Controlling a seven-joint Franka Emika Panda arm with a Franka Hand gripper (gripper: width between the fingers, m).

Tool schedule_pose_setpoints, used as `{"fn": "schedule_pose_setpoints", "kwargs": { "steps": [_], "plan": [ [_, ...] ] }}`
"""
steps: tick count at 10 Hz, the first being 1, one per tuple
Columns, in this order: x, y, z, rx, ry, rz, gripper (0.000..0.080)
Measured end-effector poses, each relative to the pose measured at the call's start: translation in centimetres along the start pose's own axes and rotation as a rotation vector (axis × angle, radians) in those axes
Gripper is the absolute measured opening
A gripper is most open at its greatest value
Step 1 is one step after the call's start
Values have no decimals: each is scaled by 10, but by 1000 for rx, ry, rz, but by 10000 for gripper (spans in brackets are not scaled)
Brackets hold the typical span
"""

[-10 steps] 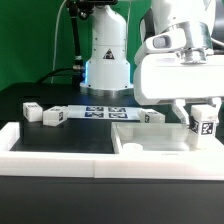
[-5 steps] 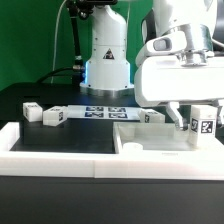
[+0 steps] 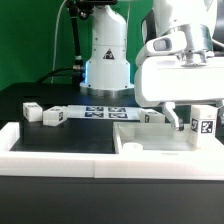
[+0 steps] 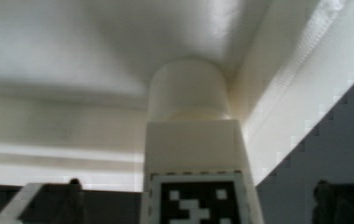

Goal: Assemble one leg

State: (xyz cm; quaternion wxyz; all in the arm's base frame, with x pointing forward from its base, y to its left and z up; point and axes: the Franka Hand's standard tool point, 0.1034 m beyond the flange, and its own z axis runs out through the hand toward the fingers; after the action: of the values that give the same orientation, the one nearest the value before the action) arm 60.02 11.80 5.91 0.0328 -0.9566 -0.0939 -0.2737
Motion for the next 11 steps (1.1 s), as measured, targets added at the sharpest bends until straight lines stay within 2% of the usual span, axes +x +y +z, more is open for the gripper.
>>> {"fn": "schedule_pose_setpoints", "kwargs": {
  "steps": [2, 5, 6, 7, 8, 9, 11],
  "plan": [
    [12, 6, -11, 0, -6, 7, 648],
    [12, 7, -13, 7, -38, 10, 648],
    [9, 5, -12, 18, -76, 10, 648],
    [7, -2, -12, 48, -186, 14, 648],
    [14, -3, -10, 56, -215, 19, 648],
    [9, -5, -8, 73, -301, 22, 648],
    [16, -6, -13, 113, -495, 9, 648]
  ]
}}
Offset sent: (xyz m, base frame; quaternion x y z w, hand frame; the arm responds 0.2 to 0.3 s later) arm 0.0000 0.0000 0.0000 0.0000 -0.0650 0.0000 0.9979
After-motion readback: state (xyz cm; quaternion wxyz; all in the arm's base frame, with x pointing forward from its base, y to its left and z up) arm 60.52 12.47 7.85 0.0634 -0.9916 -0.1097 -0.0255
